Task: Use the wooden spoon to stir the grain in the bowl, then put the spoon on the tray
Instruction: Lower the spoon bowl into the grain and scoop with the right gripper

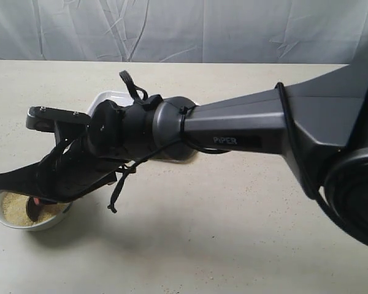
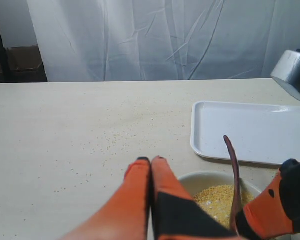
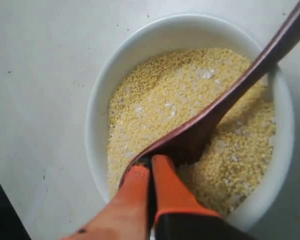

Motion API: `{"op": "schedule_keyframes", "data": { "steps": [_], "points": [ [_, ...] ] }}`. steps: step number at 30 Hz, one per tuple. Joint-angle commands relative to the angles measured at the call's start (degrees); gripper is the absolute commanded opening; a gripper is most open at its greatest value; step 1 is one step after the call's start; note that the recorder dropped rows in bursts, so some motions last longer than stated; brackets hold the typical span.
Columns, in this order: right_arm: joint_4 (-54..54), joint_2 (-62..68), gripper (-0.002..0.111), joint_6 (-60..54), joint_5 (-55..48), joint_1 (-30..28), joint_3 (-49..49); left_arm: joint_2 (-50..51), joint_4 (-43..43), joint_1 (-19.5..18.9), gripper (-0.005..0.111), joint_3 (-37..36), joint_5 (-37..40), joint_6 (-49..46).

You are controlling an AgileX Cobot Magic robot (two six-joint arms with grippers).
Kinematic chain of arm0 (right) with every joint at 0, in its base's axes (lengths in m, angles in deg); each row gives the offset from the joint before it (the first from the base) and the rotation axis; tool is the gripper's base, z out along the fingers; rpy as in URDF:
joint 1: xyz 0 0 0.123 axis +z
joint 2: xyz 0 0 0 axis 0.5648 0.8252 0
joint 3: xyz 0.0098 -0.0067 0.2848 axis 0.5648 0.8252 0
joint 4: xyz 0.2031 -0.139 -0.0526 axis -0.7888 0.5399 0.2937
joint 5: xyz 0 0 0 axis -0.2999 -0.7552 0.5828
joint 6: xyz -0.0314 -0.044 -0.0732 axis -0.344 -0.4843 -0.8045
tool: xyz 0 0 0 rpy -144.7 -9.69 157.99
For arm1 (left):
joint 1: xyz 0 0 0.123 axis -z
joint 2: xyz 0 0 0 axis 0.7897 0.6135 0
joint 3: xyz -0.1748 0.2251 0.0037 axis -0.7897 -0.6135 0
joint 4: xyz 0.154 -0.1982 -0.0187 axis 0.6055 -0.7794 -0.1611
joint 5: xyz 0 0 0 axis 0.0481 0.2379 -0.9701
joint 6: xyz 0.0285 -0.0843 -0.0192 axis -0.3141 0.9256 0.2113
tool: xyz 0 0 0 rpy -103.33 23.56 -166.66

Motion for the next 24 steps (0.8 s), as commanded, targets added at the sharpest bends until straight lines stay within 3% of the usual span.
{"op": "schedule_keyframes", "data": {
  "steps": [1,24],
  "points": [
    [-1.43,0.18,0.000,1.28,2.86,0.04,-0.46,-0.30,0.00,0.21,0.000,-0.17,-0.78,-0.01],
    [-3.78,0.05,0.000,4.19,7.37,1.00,-0.46,-0.30,0.00,0.21,0.000,-0.17,-0.78,-0.01]
  ]
}}
